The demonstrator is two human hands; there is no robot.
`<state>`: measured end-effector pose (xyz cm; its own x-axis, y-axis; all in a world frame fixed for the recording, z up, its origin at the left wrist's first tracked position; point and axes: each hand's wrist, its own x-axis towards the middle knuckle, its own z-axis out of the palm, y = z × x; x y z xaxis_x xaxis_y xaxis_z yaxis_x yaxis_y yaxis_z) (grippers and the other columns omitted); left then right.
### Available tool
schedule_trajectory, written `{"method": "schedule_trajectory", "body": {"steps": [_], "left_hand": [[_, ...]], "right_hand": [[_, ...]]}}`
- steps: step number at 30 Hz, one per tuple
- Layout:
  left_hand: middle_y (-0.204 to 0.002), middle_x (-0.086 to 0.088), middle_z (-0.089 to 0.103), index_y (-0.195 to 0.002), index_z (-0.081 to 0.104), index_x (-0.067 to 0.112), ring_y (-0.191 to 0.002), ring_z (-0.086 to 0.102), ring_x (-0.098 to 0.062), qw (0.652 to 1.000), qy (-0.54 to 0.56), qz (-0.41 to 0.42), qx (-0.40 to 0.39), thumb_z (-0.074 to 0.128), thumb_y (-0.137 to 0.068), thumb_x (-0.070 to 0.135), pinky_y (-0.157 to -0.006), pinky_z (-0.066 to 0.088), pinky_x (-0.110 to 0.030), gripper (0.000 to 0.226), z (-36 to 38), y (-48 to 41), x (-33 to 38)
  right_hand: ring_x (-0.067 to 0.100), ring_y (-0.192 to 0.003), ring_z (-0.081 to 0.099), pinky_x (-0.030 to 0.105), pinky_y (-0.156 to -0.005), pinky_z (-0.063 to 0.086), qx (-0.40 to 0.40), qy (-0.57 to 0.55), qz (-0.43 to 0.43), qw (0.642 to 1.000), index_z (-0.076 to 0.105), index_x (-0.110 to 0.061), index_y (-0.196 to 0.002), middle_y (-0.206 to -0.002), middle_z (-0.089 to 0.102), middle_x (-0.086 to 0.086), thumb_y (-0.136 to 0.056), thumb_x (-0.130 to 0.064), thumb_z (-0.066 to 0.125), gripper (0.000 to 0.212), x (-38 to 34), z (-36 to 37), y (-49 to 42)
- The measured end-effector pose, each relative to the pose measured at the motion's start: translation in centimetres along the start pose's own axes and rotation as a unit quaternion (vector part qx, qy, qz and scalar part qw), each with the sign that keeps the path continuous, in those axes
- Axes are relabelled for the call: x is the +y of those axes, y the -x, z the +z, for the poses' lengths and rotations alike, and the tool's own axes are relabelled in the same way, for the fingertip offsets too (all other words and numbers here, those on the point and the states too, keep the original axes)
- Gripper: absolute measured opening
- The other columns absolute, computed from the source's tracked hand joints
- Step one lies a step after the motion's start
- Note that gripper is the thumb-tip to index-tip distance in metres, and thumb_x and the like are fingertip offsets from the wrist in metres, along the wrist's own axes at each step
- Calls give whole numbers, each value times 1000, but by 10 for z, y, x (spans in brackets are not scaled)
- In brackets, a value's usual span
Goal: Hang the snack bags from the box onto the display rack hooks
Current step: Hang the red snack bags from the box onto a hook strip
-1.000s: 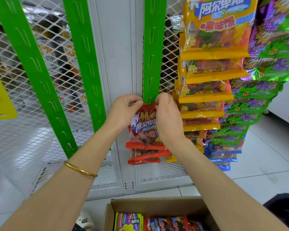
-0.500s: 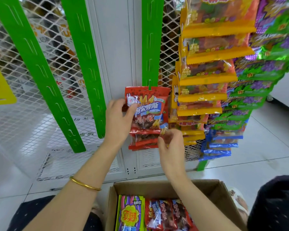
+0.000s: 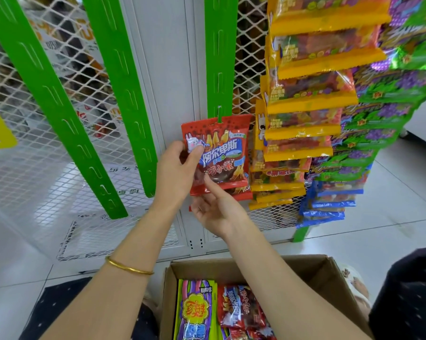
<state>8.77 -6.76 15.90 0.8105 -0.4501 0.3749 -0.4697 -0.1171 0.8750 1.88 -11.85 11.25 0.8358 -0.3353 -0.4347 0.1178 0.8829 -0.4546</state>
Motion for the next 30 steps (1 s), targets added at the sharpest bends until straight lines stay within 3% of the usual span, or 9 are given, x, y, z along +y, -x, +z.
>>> {"method": "schedule_trajectory", "body": {"steps": [2, 4, 7, 10, 15, 18, 22, 25, 30], "left_hand": [[-67, 10, 57, -84, 57, 13, -53, 52, 5, 1000, -8, 6, 9, 59, -91, 18, -51, 39, -13, 9, -1, -2, -1], [-73, 13, 59, -84, 59, 16, -63, 53, 4, 1000, -16, 3, 17, 61, -89, 20, -58, 43, -17, 7, -2, -4, -3], [-73, 16, 60, -85, 61, 16, -66, 55, 3, 999, -32, 3, 26, 63, -88, 21, -57, 44, -13, 6, -1, -6, -4], [-72, 15, 60, -85, 63, 15, -64, 53, 3, 999, -29, 12, 37, 65, -87, 21, -56, 43, -14, 6, 0, -6, -4], [-77, 11, 61, -90, 60, 16, -65, 52, 4, 999, -20, 23, 42, 65, -86, 20, -59, 42, -12, 7, -2, -4, -4], [-84, 11, 56, -97, 51, 17, -69, 50, 3, 998, -24, 25, 53, 70, -82, 19, -65, 43, -10, 24, -6, -3, -8], [-107, -5, 57, -112, 48, 7, -91, 56, -14, 997, -77, -13, 22, 70, -82, 29, -83, 49, -29, 44, -5, 2, -23], [-116, -12, 55, -121, 45, 0, -104, 56, -25, 989, -129, -59, -37, 62, -85, 40, -92, 48, -43, 55, -3, 6, -35], [-109, -9, 55, -118, 45, 1, -98, 53, -23, 971, -202, -75, -103, 42, -97, 36, -79, 41, -31, 41, -1, 13, -36]], "right_hand": [[5, -62, 50, 15, -51, 42, 15, 20, -20, 999, 63, -13, -114, -87, 63, -1, -83, -17, 67, 32, 2, 0, -2], [5, -58, 51, 15, -45, 39, 34, 40, -42, 998, 64, -15, -104, -85, 62, 1, -83, -12, 67, 22, 3, -3, -2], [5, -49, 50, 17, -49, 41, 68, 56, -65, 994, 61, -16, -83, -74, 62, 1, -82, -4, 66, 13, 0, -8, -2], [4, -42, 53, 20, -51, 43, 92, 69, -72, 991, 57, -16, -77, -60, 63, -1, -82, -1, 67, 17, -3, -10, -2], [10, -57, 59, 22, -55, 46, 115, 137, -53, 982, 52, -14, -70, -58, 65, -1, -81, -3, 67, 22, -2, -22, 0], [13, -57, 58, 25, -53, 49, 148, 142, -41, 978, 52, -12, -77, -65, 63, 4, -81, 3, 66, 21, -1, -40, 2], [17, -61, 53, 31, -60, 51, 173, 108, -72, 976, 51, -7, -84, -75, 56, 9, -88, 6, 54, 14, -6, -54, 0], [22, -74, 58, 35, -68, 54, 178, 109, -117, 971, 50, -8, -102, -86, 61, 11, -92, 0, 50, 12, -10, -52, -1], [20, -68, 62, 36, -68, 56, 225, 128, -163, 952, 35, -18, -119, -84, 62, 10, -98, -13, 46, 24, -16, -49, -2]]}}
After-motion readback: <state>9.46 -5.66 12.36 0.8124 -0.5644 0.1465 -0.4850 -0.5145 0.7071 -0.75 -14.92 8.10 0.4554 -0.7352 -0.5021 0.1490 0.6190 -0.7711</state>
